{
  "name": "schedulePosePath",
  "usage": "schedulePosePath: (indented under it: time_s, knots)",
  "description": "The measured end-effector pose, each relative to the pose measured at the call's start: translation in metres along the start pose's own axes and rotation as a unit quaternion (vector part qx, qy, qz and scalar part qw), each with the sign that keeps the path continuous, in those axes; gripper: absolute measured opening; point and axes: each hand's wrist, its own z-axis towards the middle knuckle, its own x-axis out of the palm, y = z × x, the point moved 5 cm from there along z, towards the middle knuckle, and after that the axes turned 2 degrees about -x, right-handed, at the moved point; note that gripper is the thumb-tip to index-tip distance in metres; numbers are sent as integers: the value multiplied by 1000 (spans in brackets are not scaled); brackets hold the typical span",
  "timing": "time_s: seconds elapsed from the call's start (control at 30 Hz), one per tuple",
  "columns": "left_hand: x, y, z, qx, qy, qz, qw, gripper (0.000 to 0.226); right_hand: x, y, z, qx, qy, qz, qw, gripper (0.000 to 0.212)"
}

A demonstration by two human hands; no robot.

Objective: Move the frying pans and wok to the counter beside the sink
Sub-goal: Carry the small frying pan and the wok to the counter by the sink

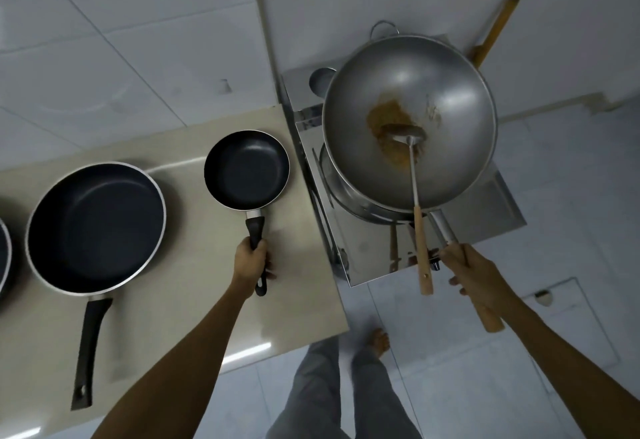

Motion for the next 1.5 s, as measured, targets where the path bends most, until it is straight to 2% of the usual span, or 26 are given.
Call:
schedulePosePath:
  time_s: [0.07,0.23,0.3,0.4,0.5,0.6,0.67,0.9,0.97,1.17,1.33,1.5]
  knots:
    - [0,-9,-9,31,-18,20,999,12,1,4,1,-13,-21,-7,1000,29]
    - [-10,-23,-41,60,-43,48,996,19,2,23,1,-56,-52,-96,992,34]
    - [-14,-22,-59,72,-44,38,996,19,1,27,-4,-65,-50,-94,992,34]
    - [-16,-17,-92,88,-19,-7,996,23,0,23,-10,-55,-36,-28,997,39]
    - [-19,-11,-128,104,-5,-61,993,35,4,22,-10,-5,21,37,999,44]
    - [-25,2,-164,88,-15,-134,987,39,15,22,-11,42,82,115,989,42]
    - [-27,12,-184,74,-8,-181,981,38,20,20,-14,43,87,140,985,41]
    - [-53,74,-257,71,-26,-275,958,32,28,37,-59,-39,32,51,997,40]
    - [-63,82,-261,72,-34,-281,956,30,27,41,-62,-36,30,47,998,42]
    - [-117,157,-305,67,-80,-340,934,29,55,56,-133,-75,36,30,996,39]
    - [-194,220,-334,66,-123,-369,919,28,126,63,-202,-108,55,-2,993,47]
    - [-304,281,-368,84,-159,-369,912,31,228,74,-278,-139,69,-21,988,48]
